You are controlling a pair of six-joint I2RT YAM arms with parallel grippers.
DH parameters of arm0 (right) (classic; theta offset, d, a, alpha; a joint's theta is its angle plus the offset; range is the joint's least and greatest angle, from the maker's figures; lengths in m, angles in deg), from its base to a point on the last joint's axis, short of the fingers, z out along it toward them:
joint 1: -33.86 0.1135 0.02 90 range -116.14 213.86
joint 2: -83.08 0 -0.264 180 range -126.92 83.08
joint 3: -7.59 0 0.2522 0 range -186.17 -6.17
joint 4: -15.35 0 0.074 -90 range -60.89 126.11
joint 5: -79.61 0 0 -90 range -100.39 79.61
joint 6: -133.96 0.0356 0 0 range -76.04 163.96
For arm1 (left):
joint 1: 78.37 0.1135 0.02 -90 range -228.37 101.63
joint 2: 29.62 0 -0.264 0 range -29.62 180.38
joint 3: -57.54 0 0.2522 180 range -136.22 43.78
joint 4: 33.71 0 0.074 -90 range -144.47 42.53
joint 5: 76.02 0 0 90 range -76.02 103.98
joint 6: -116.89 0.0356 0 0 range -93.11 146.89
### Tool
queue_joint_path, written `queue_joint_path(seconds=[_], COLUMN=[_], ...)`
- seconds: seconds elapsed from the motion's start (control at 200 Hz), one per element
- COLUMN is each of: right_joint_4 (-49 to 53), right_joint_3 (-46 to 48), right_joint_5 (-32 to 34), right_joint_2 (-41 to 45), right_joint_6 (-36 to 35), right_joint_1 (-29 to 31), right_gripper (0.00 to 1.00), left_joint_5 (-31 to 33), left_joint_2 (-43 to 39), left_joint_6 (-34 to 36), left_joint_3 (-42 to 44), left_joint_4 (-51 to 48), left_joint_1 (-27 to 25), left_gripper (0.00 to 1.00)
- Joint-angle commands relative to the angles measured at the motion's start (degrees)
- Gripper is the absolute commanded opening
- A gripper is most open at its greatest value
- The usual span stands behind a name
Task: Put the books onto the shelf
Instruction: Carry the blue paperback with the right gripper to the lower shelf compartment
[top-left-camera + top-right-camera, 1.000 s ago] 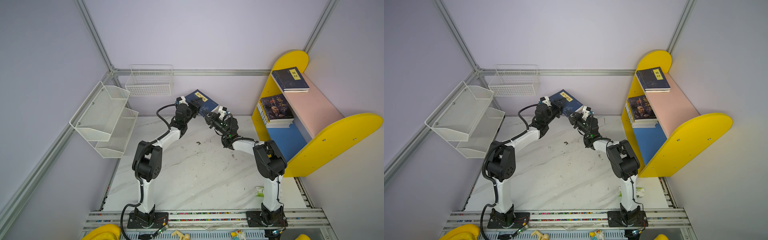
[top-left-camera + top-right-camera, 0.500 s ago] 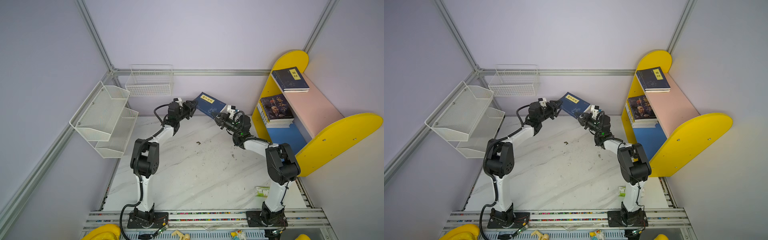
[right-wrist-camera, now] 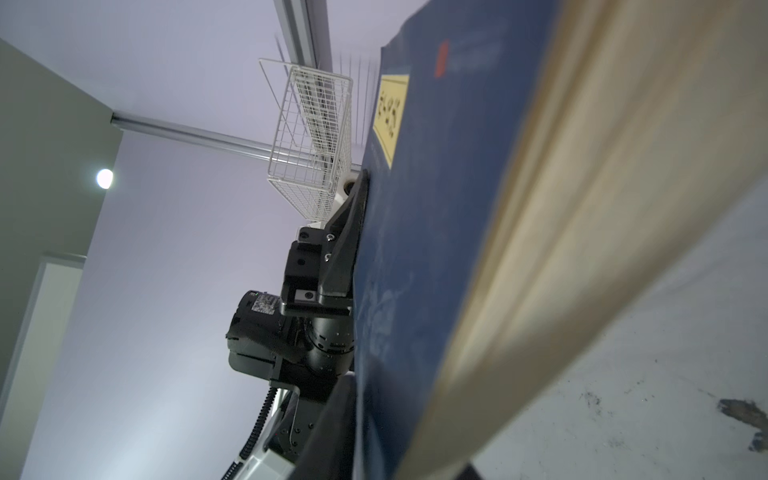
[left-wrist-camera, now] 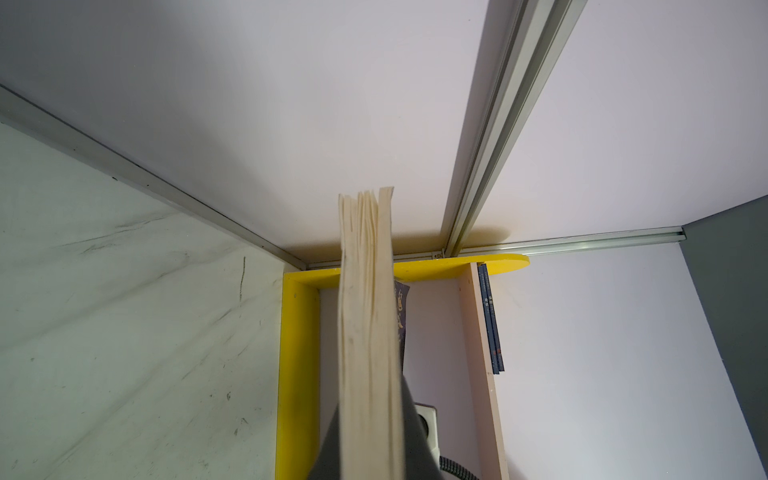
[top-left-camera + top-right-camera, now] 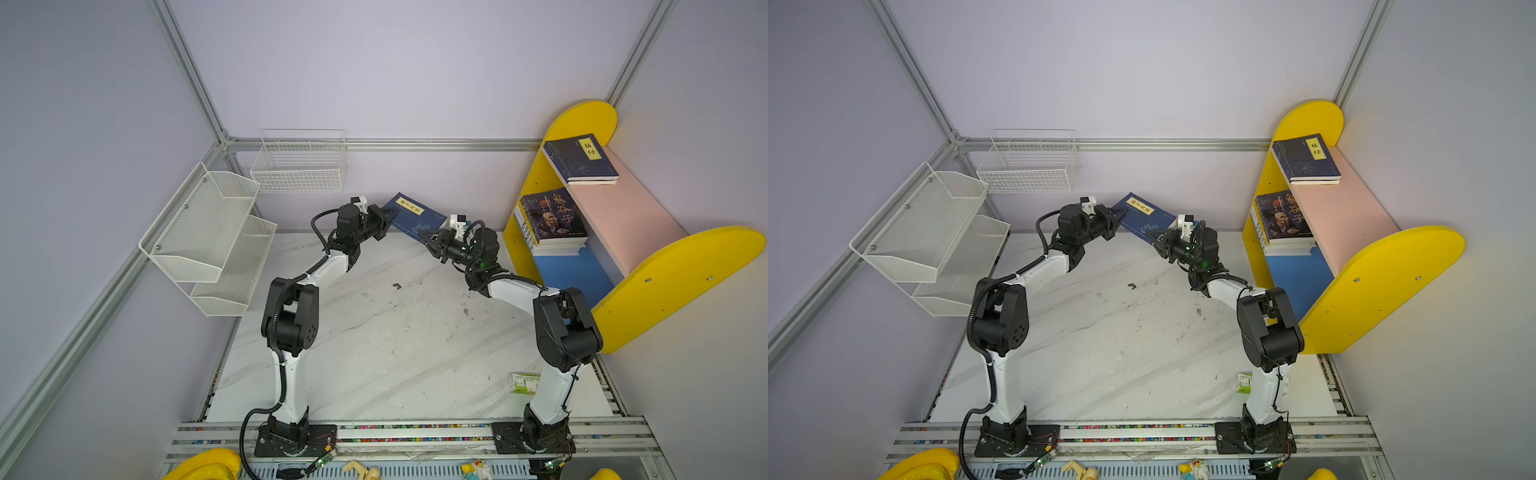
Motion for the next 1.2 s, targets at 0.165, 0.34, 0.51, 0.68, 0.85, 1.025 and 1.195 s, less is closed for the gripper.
queue_joint_path(seconds=[0.165, 0.34, 0.51, 0.68, 0.85, 1.025, 1.195], right_joint_4=[-14.26, -12.36, -12.1, -13.95, -15.35, -14.12, -8.65], right_joint_3=[8.75, 7.52, 4.73, 3.02, 3.54, 4.69, 6.44], right_joint_5=[3.47, 3.71, 3.09, 2.87, 3.44, 5.73, 10.13], right_joint_2=[3.55, 3.61, 2.01, 0.09, -0.25, 1.42, 6.1], right_joint_6=[9.87, 8.25, 8.16, 9.8, 10.6, 9.64, 3.75], right_joint_1=[0.21, 0.44, 0.55, 1.31, 1.53, 1.42, -1.25], right_gripper=[0.5, 0.47, 0.47, 0.34, 0.15, 0.03, 0.0], left_joint_5=[3.07, 3.71, 4.08, 4.89, 5.14, 4.85, 4.39], left_joint_2=[-3.71, -4.16, -4.78, -5.22, -5.05, -5.14, -6.04], left_joint_6=[2.05, 0.85, 0.18, 0.25, 0.09, -0.14, 0.12], left_joint_3=[-4.39, -3.0, -1.5, -0.7, -0.55, -0.56, 0.68], left_joint_4=[5.95, 7.33, 8.53, 8.9, 9.12, 8.99, 8.72], left_joint_1=[0.39, 0.21, -0.03, -0.14, -0.22, -0.23, 0.42], left_gripper=[0.0, 0.0, 0.0, 0.0, 0.0, 0.07, 0.43])
